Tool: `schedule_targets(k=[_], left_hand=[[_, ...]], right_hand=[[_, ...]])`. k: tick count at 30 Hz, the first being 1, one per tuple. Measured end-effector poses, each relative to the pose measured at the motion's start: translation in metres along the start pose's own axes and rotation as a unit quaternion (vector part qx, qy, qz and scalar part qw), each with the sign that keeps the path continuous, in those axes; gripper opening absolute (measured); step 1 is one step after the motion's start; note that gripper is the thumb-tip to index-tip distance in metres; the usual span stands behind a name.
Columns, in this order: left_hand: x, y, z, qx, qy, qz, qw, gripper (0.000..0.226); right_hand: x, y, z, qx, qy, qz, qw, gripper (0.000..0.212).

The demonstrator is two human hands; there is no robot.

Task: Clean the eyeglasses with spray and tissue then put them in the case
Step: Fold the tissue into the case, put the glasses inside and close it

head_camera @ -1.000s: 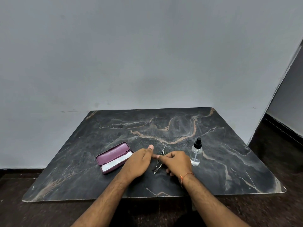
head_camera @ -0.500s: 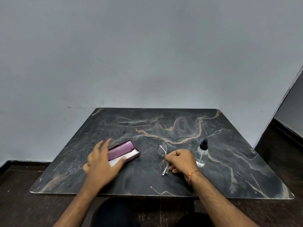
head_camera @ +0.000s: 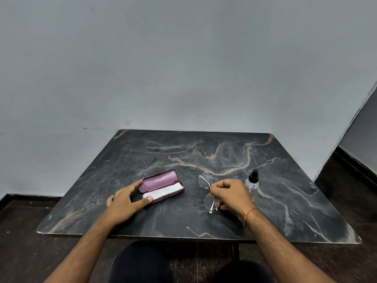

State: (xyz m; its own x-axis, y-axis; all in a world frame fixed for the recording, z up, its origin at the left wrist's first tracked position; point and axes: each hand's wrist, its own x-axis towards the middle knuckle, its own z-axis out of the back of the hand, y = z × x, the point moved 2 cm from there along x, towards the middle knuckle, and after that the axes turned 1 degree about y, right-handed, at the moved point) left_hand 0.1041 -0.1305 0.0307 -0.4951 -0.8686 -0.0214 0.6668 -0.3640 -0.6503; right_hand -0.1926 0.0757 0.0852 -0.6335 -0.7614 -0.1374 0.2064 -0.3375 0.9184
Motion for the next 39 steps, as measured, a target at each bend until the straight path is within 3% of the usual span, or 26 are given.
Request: schedule_targets(k=[3,7,14,19,28,39], left_hand=[[0.003,-0.011,-0.012,-0.009,0.018,-0.043,0.999,0.106],[0.006,-0.030,-0.034,-0.044,0.039,-0.119,0.991,0.093],[0.010,-0.046,-0.062,-0.059,0.029,-0.191,0.979,0.094],[0.005,-0.046,-0.061,-0.074,0.021,-0.191,0.978,0.092],[0.003,-0.048,-0.060,-0.070,0.012,-0.197,0.978,0.093],[0.003,-0.049,-0.058,-0.074,0.020,-0.185,0.980,0.092]], right_hand=[[-0.002,0.004,0.004,-0.016,-0.003,0.028,0.999,0.001],[-0.001,0.007,0.009,-0.095,-0.004,0.073,0.993,0.006],[-0.005,0.030,0.015,-0.251,0.066,0.141,0.956,0.019],[0.004,0.044,0.009,-0.345,0.103,0.186,0.914,0.023],[0.020,0.054,-0.019,-0.496,0.167,0.309,0.794,0.034],[0.027,0.042,-0.031,-0.506,0.168,0.335,0.777,0.035]])
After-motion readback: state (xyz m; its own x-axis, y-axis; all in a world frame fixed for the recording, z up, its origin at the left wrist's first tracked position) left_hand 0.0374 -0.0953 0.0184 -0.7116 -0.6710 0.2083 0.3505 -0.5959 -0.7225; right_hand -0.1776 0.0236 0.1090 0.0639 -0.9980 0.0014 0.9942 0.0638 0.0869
